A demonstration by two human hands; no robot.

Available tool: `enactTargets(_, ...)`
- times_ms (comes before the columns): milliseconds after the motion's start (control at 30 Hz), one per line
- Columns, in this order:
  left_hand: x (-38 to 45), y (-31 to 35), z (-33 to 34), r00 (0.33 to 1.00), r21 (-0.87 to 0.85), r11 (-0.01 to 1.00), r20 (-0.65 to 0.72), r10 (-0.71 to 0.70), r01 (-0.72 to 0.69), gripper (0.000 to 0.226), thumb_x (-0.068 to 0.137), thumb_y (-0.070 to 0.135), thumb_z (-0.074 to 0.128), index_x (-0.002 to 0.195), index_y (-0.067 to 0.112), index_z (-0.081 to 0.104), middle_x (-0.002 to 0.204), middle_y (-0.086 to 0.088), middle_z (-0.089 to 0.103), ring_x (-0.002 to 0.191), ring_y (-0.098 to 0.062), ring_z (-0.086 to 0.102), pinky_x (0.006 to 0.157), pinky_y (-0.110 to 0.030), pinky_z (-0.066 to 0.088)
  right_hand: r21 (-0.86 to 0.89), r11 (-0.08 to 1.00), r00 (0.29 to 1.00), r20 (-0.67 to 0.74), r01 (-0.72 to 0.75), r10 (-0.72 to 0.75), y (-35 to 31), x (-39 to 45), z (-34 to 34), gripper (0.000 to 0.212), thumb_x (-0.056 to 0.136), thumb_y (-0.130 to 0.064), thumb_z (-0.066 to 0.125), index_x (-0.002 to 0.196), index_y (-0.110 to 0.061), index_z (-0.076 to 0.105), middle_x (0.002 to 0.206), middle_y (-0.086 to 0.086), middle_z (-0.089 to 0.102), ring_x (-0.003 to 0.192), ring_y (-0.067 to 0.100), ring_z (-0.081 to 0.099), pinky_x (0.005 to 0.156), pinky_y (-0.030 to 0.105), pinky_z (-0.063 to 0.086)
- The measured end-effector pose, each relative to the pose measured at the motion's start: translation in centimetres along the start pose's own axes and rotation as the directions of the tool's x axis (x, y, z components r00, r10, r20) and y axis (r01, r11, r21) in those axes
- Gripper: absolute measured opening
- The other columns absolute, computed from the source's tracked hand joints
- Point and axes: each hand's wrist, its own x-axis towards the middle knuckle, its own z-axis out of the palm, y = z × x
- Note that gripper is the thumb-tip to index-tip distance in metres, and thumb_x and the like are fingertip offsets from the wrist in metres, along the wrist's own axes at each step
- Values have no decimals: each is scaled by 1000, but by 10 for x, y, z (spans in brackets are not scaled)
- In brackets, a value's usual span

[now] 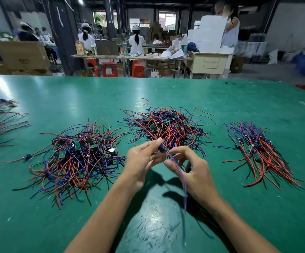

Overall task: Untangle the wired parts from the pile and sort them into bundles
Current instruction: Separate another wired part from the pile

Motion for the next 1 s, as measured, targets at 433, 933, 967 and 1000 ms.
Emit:
enactTargets(433, -4, -9, 4, 890, 450, 769, 270, 367, -454, 21, 82, 10, 82, 102, 13, 78, 90, -4, 78, 71, -16, 70, 68, -26, 56, 758, 501, 824, 84, -419, 561, -10, 16, -23, 22, 71, -43, 74, 70, -23, 67, 65, -5, 59, 56, 7, 51, 63, 26, 37)
enactTargets(933, -8, -9, 5, 950, 342, 932, 312, 5, -117, 15, 90, 16, 73, 100, 5, 78, 91, -16, 77, 76, -26, 74, 71, -26, 59, 314, 907, 946, -67, -281, 316, 4, 11, -19, 15, 89, -34, 73, 92, -23, 82, 95, 3, 75, 83, 18, 55, 80, 29, 44)
enactTargets(967, -8, -10, 6, 954, 352, 930, 301, -3, -108, 15, 90, 14, 73, 99, 2, 78, 90, -15, 77, 75, -25, 74, 70, -26, 59, 292, 915, 947, -73, -279, 312, 3, 11, -19, 12, 90, -31, 72, 93, -25, 82, 100, 3, 73, 88, 17, 56, 82, 25, 44)
enactTargets(1000, -7, -11, 6, 957, 360, 927, 291, -5, -105, 15, 90, 13, 73, 98, 1, 77, 89, -13, 77, 75, -25, 74, 69, -26, 59, 286, 917, 950, -55, -279, 306, 2, 11, -19, 12, 92, -26, 71, 94, -25, 82, 104, 4, 71, 93, 17, 58, 86, 24, 44)
